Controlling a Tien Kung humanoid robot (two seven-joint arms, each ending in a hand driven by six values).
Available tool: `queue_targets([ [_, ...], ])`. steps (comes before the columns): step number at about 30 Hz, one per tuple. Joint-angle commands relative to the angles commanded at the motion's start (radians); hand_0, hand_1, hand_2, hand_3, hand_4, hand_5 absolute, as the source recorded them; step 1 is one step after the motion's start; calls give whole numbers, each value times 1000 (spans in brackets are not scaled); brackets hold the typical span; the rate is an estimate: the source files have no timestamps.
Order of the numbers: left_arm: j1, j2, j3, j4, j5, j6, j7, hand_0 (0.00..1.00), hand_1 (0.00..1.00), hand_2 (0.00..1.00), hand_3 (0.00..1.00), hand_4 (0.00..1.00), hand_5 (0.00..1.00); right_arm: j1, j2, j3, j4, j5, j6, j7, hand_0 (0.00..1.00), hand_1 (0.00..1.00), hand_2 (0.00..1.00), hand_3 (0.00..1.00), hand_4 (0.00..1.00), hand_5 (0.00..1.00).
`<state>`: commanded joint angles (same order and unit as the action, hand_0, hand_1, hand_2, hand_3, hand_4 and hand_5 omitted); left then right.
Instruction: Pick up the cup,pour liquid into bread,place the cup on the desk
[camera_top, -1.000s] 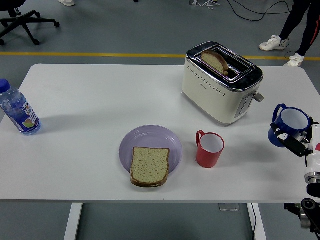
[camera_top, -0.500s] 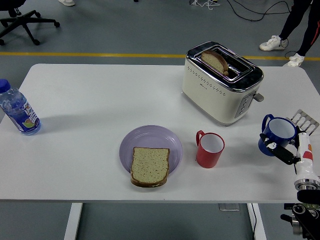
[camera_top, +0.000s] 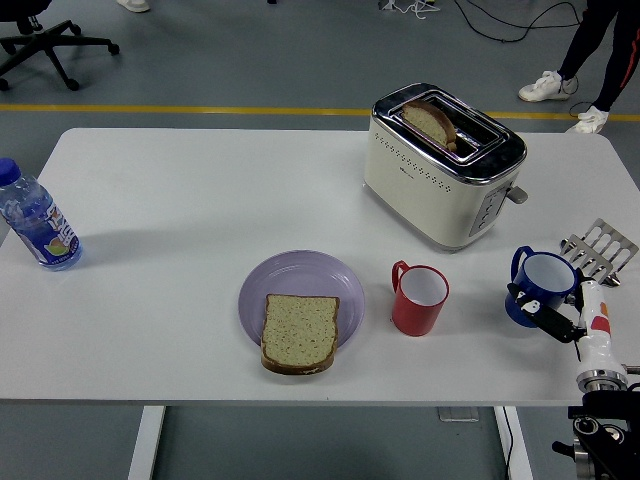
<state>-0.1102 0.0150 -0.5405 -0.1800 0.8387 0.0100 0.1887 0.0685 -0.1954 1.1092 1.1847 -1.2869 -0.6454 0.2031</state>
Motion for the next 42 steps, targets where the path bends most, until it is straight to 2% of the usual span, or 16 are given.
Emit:
queue_targets([
  [11, 4, 0, 2, 0, 4, 0, 1, 682, 748, 769, 662, 414, 998, 22, 3, -47, -68, 36, 0, 42, 367, 138, 330, 496, 700, 2],
  [22, -2, 0, 7, 0, -4, 0, 0, 681, 748, 769, 662, 415, 998, 45, 3, -74, -98, 45, 0, 58, 369, 139, 332, 499, 700, 2],
  [42, -6, -1, 16, 0, -17, -1, -2, 681, 748, 769, 663, 417, 998, 63, 4, -83, -140, 17, 68, 53, 394, 164, 353, 511, 699, 2],
])
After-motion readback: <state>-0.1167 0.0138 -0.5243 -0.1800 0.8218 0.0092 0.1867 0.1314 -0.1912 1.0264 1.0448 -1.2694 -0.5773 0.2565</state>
